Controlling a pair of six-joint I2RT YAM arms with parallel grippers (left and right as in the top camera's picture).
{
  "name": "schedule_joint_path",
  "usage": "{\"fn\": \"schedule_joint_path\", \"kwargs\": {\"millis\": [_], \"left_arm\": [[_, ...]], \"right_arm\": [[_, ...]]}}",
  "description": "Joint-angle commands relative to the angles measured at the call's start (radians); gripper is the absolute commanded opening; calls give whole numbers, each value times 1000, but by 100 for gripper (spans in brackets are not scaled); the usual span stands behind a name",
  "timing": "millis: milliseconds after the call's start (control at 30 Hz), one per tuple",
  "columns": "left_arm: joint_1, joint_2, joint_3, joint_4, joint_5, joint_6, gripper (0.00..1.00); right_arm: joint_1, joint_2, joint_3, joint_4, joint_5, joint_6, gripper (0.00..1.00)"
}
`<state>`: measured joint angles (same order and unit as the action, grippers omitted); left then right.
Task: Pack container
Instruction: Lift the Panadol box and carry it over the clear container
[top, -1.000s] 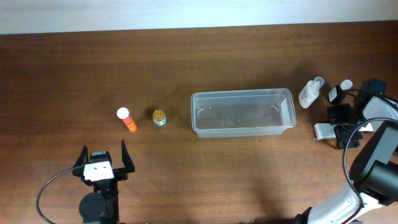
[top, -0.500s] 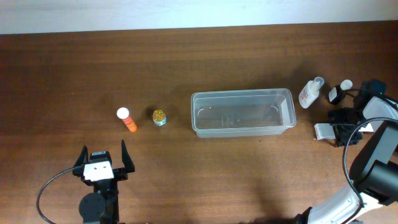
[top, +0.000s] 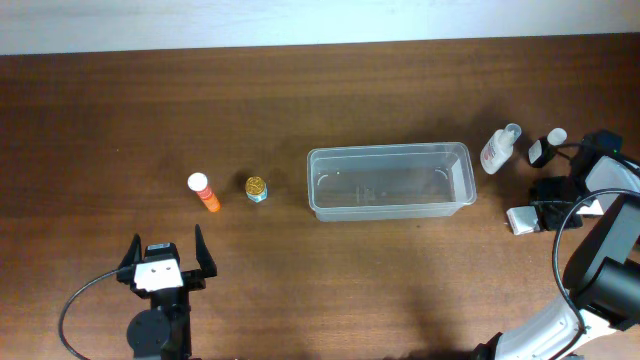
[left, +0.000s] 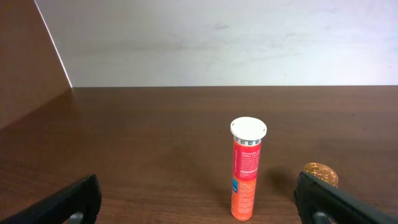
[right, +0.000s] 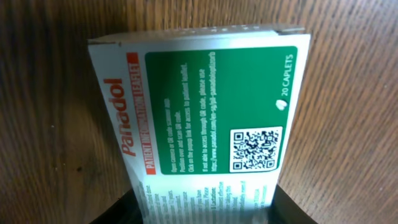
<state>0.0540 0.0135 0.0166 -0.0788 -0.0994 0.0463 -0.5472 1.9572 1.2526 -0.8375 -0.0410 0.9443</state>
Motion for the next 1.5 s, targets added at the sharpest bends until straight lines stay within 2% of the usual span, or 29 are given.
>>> {"fn": "schedule_joint_path", "kwargs": {"millis": [0, 200, 500, 600, 733, 933, 1067, 1233, 1467], "left_arm": [[7, -8, -7, 3, 17, 15, 99], [7, -8, -7, 3, 17, 15, 99], [7, -8, -7, 3, 17, 16, 99], [7, -8, -7, 3, 17, 15, 99], [7, -8, -7, 3, 17, 15, 100], [7, -8, -7, 3, 17, 15, 100], [7, -8, -7, 3, 17, 16, 99], [7, -8, -7, 3, 17, 15, 99], [7, -8, -7, 3, 17, 16, 99]], "right_arm": [[-5, -4, -16, -22, 0, -32, 42], [-5, -123, -16, -65, 0, -102, 41], [21, -523, -14, -200, -20, -251, 41], [92, -646, -14, -211, -43, -261, 42], [301, -752, -14, -146, -45, -260, 42], [570, -678, -15, -9, -6, -257, 43], [712, -546, -14, 93, 39, -370, 43], [810, -404, -14, 175, 58, -496, 43], [867, -307, -14, 184, 106, -541, 44]]}}
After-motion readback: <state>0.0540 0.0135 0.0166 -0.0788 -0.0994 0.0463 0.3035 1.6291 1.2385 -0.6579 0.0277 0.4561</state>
